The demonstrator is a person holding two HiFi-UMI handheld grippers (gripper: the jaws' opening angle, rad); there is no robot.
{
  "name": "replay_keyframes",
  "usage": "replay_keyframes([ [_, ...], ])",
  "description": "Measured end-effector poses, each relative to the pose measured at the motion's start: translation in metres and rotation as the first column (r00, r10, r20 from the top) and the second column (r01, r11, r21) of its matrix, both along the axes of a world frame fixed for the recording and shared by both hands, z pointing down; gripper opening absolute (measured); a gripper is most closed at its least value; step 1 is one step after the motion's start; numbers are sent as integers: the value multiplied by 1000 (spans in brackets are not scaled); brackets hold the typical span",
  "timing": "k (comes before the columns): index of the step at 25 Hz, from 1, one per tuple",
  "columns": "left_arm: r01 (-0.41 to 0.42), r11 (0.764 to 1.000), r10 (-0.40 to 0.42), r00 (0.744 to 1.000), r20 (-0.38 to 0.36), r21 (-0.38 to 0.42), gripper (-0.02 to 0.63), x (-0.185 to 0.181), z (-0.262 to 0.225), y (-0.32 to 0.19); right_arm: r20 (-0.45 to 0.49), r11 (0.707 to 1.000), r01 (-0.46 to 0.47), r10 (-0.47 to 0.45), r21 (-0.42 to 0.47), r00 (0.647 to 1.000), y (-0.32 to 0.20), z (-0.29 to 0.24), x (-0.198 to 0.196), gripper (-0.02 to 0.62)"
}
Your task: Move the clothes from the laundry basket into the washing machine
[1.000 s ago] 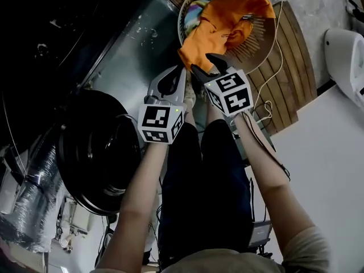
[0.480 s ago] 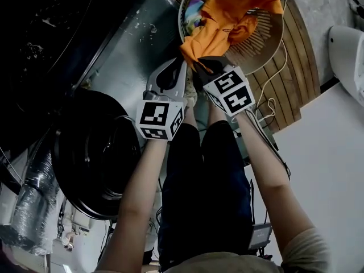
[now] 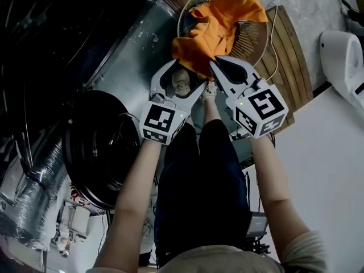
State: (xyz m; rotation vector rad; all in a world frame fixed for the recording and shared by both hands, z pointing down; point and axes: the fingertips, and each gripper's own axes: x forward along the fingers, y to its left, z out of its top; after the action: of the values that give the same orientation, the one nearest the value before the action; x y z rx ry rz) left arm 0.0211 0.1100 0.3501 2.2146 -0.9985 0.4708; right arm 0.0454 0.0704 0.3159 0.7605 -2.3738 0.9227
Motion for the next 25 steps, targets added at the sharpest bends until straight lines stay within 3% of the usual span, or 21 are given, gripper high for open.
replay_keyframes([
  [6, -88, 990, 83, 995, 54, 113, 367, 25, -43, -36, 59, 995, -6, 0, 98, 998, -22, -76, -8, 21],
  [11, -38, 971, 25, 998, 57, 236, 361, 27, -71, -77, 188, 991, -34, 9, 129, 982, -29, -118, -19, 21],
  [12, -34, 967, 16, 997, 73, 254, 349, 25, -74, -82, 192, 991, -38, 12, 131, 981, -30, -119, -19, 21],
  [13, -39, 964, 15, 996, 93, 263, 268, 23, -74, -84, 187, 990, -40, 15, 134, 982, -30, -117, -19, 21],
  [14, -48, 963, 19, 994, 111, 264, 165, 23, -73, -84, 178, 989, -43, 18, 138, 984, -30, -114, -17, 21],
  [16, -63, 968, 29, 990, 140, 243, 97, 24, -66, -80, 162, 988, -53, 29, 143, 986, -32, -105, -12, 21],
  [20, -51, 983, 16, 980, 196, 175, 84, 17, -44, -73, 150, 991, -79, 62, 111, 987, -35, -75, -2, 24],
  [22, -45, 988, 12, 976, 218, 146, 84, 11, -33, -70, 134, 992, -102, 92, 75, 987, -37, -54, 7, 125],
  [25, -55, 993, 31, 972, 231, 101, 84, 9, -18, -64, 105, 994, -108, 105, 26, 989, -41, -23, 19, 211],
])
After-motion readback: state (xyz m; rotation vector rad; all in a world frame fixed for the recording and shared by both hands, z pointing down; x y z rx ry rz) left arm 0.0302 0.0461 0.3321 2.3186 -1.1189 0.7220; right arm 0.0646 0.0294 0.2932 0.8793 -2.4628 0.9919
